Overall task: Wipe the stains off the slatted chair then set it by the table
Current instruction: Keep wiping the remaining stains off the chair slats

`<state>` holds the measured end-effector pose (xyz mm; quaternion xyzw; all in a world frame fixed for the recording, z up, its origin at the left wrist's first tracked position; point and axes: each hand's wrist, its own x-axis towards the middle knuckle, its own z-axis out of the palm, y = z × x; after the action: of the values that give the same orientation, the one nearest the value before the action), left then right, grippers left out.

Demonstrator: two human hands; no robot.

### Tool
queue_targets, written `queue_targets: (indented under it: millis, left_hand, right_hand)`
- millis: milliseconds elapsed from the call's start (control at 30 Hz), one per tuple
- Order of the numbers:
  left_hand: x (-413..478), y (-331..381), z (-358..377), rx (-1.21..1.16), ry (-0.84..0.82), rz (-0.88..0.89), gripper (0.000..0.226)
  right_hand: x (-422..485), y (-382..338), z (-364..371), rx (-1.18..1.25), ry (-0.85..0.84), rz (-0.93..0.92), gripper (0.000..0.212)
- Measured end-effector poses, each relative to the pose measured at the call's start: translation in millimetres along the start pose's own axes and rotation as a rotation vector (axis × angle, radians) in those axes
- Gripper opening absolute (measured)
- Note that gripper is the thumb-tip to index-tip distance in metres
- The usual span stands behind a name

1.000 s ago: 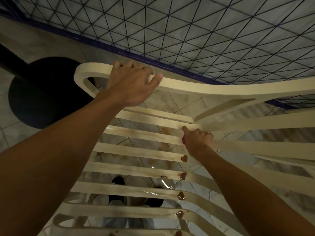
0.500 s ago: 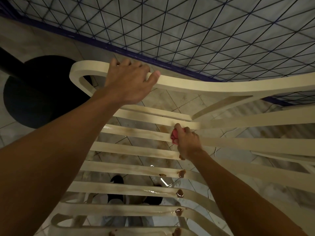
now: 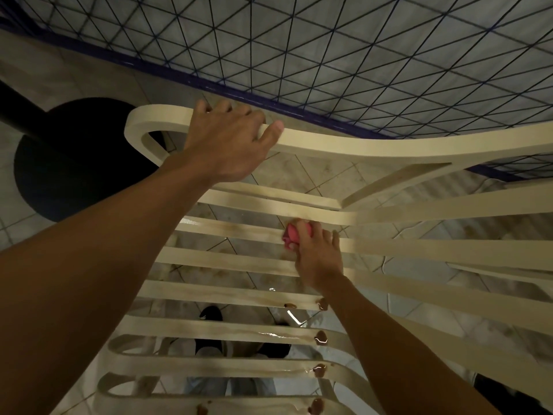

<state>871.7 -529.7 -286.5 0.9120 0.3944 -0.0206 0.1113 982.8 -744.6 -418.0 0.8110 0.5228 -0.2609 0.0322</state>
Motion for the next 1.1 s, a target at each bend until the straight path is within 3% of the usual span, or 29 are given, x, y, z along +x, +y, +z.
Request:
queue_targets:
  millis: [267,600,1100]
  left_hand:
    - [-0.2,-0.1,-0.2,0.003,-0.015,-0.006,0.061]
    - [1.2,0.5,1.5,0.012,-0.004,0.001,0.061]
    - [1.6,0.1,2.0,0.011,-0.004,-0.003,0.061]
  right_hand:
    - [3.5,31.2,-29.4,-0.488,-0.21,0.16,0.071]
    - [10.8,-3.6,-9.5,0.002,-0.139,0.067,0.059]
    - [21.2,-86.6,12.2,0.079,0.012,-0.143,0.056]
